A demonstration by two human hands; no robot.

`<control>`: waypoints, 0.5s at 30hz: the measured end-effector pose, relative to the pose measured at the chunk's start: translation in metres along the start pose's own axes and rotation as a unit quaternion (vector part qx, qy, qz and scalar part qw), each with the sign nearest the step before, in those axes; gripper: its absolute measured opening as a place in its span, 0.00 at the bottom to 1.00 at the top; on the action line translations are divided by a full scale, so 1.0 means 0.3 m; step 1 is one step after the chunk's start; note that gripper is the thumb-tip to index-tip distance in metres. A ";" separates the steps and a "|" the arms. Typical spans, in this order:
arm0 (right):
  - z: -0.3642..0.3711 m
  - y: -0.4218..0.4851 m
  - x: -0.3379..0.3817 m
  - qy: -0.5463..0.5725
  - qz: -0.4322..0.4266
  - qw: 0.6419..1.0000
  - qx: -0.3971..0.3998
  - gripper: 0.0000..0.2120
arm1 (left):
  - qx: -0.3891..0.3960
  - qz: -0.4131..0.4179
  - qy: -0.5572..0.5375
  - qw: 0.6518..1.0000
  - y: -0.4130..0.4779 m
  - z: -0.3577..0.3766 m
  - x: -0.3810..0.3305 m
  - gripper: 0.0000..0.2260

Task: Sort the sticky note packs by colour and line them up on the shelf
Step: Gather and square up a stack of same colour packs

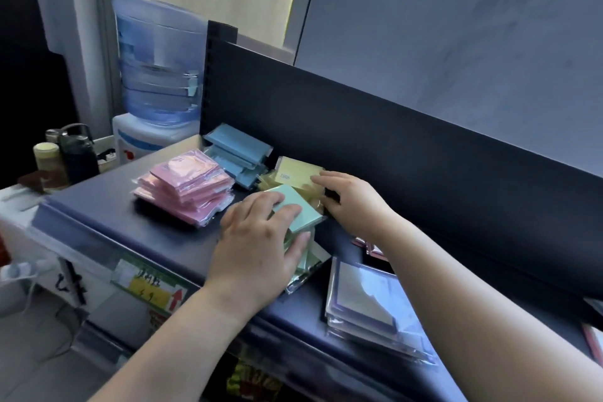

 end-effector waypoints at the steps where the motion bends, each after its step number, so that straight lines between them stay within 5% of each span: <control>1: -0.013 -0.016 -0.014 0.006 0.004 1.000 -0.007 0.20 | 0.001 -0.002 -0.003 1.000 0.006 -0.005 -0.003 0.22; 15: -0.292 -0.473 -0.482 -0.011 0.136 0.988 -0.070 0.22 | 0.038 0.149 -0.079 0.985 0.143 0.109 -0.525 0.21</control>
Point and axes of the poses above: each hand's wrist, its own y-axis towards the middle knuckle, its own z-axis out of the palm, x = y × z, the point moved 8 cm from there along y, towards the middle knuckle, and after that the axes turned 14 degrees about z, right-handed, at the moved point
